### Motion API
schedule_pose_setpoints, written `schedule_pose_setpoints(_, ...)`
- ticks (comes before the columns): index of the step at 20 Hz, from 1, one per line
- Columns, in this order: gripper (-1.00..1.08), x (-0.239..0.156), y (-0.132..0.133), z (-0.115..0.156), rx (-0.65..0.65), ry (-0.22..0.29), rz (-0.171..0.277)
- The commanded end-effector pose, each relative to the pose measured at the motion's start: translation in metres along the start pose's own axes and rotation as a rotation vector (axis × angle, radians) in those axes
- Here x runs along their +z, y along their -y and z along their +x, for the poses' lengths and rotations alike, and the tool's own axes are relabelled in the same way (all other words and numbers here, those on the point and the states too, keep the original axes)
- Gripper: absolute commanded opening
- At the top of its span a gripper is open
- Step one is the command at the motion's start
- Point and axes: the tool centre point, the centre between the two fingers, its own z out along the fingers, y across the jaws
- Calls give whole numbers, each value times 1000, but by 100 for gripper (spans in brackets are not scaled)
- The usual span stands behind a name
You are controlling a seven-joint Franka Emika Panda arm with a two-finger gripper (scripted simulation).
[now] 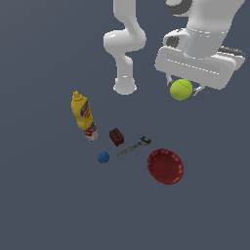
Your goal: Pick up a designated object from a clutter of objects.
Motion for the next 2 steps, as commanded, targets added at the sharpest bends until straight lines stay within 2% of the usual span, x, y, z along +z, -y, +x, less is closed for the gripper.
schedule_pose_setpoints(1,-100,0,0,2,1,0,1)
schedule_pose_setpoints(2,-100,1,0,2,1,0,1)
